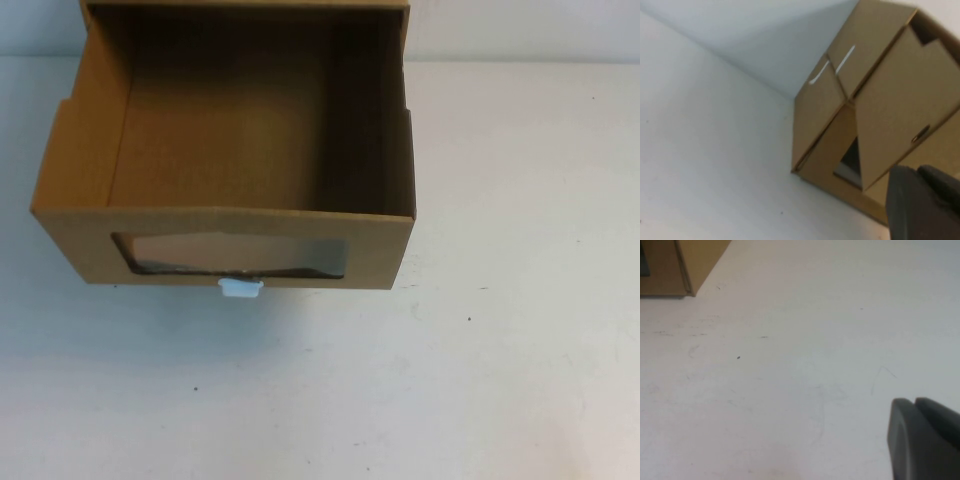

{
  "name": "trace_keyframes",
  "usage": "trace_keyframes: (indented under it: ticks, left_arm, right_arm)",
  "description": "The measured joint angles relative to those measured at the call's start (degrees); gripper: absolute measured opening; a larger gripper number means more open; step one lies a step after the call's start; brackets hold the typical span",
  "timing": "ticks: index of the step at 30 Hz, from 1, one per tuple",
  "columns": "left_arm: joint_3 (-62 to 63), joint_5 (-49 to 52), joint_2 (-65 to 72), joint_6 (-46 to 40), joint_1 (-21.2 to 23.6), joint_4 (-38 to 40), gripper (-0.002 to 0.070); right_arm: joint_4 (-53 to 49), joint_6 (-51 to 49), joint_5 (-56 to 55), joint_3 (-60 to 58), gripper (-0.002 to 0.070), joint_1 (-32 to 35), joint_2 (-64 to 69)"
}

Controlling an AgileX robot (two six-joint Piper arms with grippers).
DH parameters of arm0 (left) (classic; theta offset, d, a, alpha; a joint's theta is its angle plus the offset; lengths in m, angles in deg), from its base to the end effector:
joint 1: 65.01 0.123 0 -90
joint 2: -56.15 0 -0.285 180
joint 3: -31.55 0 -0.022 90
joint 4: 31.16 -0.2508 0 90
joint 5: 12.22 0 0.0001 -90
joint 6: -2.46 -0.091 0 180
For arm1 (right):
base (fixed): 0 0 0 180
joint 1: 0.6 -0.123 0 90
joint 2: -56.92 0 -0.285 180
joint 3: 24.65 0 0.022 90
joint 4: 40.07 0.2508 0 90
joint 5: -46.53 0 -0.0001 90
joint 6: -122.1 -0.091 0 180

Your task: Close the shoe box

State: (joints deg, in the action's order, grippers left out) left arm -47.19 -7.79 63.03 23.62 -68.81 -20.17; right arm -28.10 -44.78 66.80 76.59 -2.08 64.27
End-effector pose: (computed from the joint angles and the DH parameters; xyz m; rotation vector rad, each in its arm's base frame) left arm 0.0562 -0.0051 0.1982 -0.3782 1.5470 -0.5024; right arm 0.0531 0.0079 0.1734 -0.1042 1.8464 0.0617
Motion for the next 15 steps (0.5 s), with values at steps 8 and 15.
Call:
trace_keyframes:
  ticks: [8, 15]
  left_arm:
    - [8.2, 9.8, 0.8, -1.0, -1.7, 1.0, -0.0006]
    - [32.9, 28.4, 19.7, -11.3, -6.7, 0.6, -0.0005]
  right_arm:
    - [0.0, 0.0, 0.0, 0.0, -0.0013, 0.0, 0.0]
    - [0.0, 0.0, 0.0, 0.0, -0.0013, 0.0, 0.0]
